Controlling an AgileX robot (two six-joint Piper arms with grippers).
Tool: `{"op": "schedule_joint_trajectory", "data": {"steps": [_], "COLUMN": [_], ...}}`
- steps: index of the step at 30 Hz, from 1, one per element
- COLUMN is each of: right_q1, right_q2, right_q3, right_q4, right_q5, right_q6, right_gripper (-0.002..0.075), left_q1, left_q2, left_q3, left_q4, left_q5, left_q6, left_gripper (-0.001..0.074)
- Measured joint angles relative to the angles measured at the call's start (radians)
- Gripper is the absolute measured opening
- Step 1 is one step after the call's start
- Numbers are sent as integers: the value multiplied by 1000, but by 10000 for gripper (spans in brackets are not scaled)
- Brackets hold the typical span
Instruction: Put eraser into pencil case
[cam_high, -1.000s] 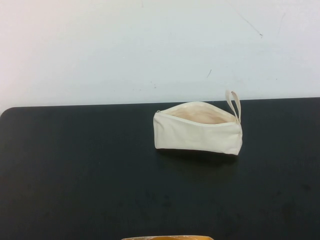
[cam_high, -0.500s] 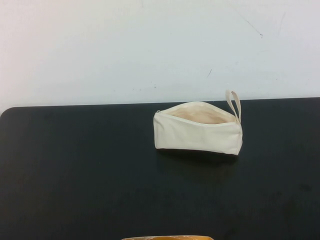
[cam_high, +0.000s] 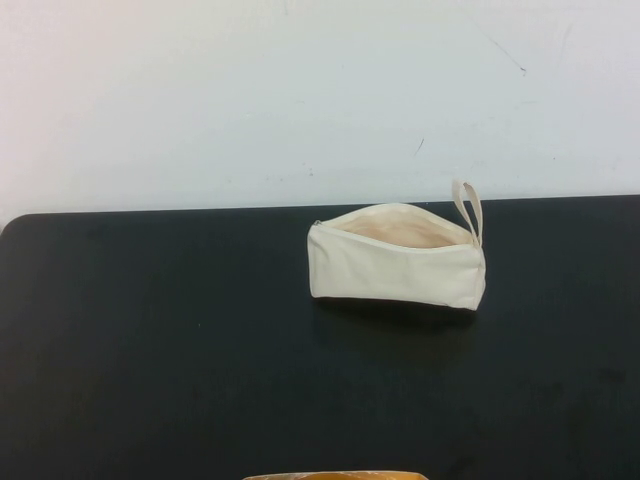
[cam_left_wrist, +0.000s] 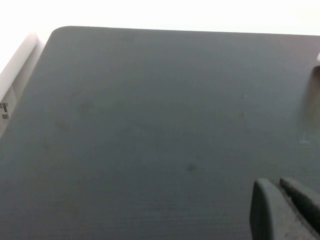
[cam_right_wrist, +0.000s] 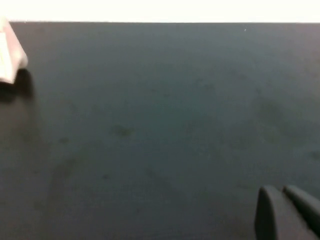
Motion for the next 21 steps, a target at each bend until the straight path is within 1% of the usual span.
{"op": "schedule_joint_trajectory", "data": {"steps": [8,21], "right_q1": [61,67], "right_q2": [0,0], "right_q3": [-2,-2], "right_q4": [-14,-18], "right_q5": [2,2], "right_q6": [55,71], "right_gripper": [-1,-1], "left_q1": [0,0], "left_q2": [0,0], "left_q3": [0,-1], "left_q4": [0,0], "left_q5": [0,0], "left_q6": [0,0], "left_gripper": [-3,-3]}}
